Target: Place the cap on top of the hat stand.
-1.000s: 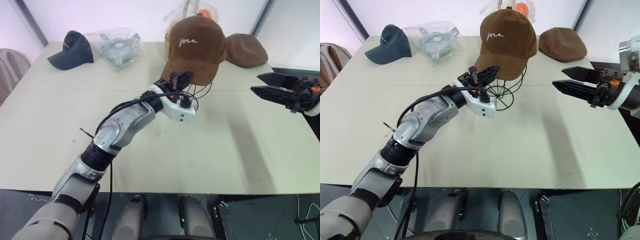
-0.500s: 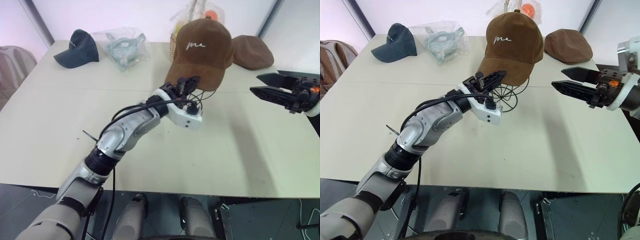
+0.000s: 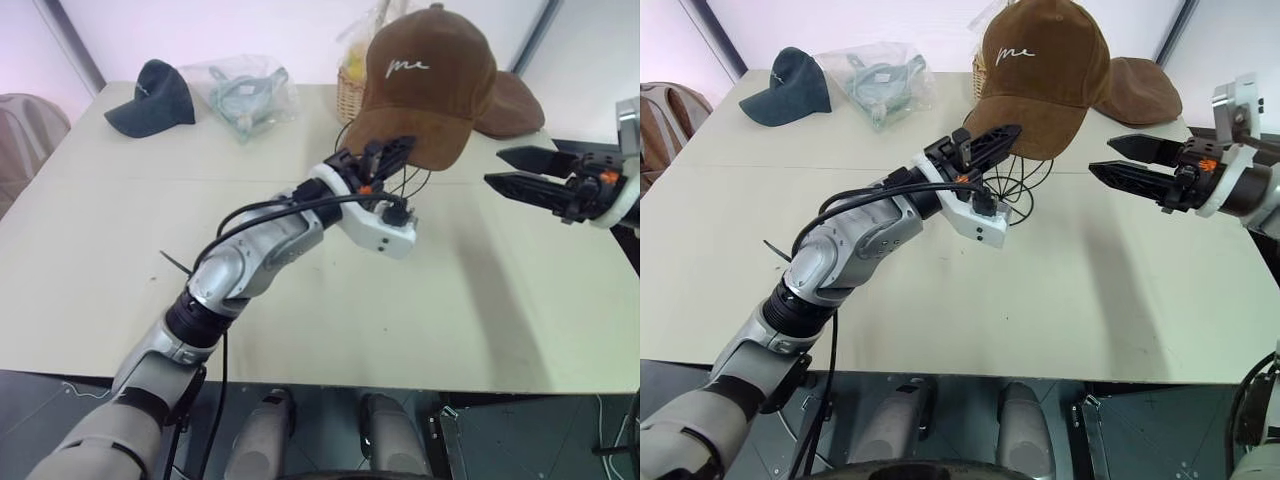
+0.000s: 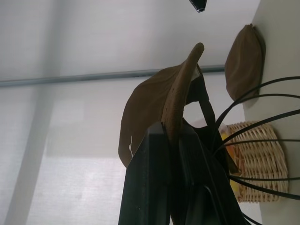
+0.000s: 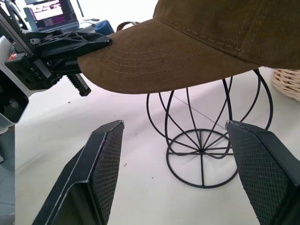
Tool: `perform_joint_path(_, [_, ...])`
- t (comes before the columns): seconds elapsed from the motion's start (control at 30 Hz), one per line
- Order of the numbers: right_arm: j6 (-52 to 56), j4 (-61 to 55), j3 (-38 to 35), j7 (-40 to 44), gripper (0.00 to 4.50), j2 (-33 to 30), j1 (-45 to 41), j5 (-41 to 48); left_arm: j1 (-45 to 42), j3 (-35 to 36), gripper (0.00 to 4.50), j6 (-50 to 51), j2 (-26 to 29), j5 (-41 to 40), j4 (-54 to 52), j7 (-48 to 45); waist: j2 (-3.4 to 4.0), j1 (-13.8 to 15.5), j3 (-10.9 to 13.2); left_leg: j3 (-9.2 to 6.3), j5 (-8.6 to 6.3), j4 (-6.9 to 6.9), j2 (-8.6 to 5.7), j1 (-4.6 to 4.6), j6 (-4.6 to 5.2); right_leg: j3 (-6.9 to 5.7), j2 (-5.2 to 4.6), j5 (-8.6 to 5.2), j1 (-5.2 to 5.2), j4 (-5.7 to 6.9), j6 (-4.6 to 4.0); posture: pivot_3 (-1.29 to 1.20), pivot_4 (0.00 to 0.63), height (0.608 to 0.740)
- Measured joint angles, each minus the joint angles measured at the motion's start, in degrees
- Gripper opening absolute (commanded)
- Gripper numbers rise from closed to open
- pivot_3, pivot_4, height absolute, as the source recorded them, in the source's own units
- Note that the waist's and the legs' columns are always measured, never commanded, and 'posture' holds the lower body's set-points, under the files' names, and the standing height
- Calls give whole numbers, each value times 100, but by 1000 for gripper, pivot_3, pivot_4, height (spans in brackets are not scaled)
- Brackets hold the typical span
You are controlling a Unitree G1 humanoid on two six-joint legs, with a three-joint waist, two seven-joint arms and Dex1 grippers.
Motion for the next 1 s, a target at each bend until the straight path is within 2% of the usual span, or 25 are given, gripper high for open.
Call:
perform_joint_path(0.53, [-110,488,488,242,3561,139,-629,-263,458,139,13,356,415,101,-683,-1161,2,-27,0,0,0,-2,1,1,0,0,1,0,-1,0,-1,0,150,740])
perform_joint_path(1.0, [-120,617,579,305,3561,230,-713,-373,543,123,13,224,286,58,-822,-1399,2,-20,0,0,0,-2,1,0,0,0,0,0,0,-1,-2,0,150,740])
